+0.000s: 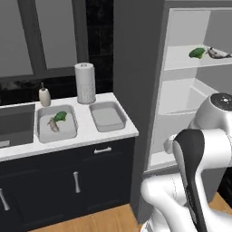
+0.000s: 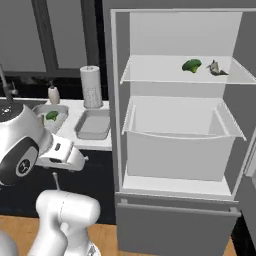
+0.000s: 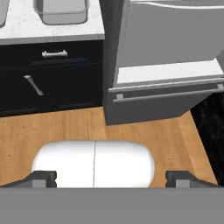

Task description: Place one broccoli and one fish in each tupperware on the nearby counter, to pack two identical lunches.

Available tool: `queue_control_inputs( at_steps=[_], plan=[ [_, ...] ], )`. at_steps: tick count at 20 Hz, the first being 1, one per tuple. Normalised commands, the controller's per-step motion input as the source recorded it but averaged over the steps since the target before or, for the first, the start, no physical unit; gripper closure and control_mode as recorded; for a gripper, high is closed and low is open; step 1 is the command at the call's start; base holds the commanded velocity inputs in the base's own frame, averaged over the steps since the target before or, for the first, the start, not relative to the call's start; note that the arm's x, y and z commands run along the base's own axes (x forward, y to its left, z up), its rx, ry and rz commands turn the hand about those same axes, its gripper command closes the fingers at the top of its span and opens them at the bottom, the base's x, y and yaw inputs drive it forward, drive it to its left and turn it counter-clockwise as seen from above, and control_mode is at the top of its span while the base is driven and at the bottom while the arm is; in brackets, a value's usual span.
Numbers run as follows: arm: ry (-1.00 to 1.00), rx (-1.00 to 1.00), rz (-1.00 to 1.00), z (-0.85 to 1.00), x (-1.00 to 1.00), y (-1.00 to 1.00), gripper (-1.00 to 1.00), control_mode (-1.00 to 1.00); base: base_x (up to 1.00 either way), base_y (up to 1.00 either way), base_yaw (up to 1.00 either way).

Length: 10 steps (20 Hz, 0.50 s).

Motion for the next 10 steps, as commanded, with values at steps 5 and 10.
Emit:
queue_control_inputs(
  at_steps=[5, 10],
  plan=[
    [0.00, 0.00, 0.00, 0.00, 0.00, 0.00, -1.00, 1.00, 0.29, -0.77, 0.00],
    [0.00, 0.00, 0.00, 0.00, 0.00, 0.00, -1.00, 1.00, 0.41, -0.41, -0.08]
  ],
)
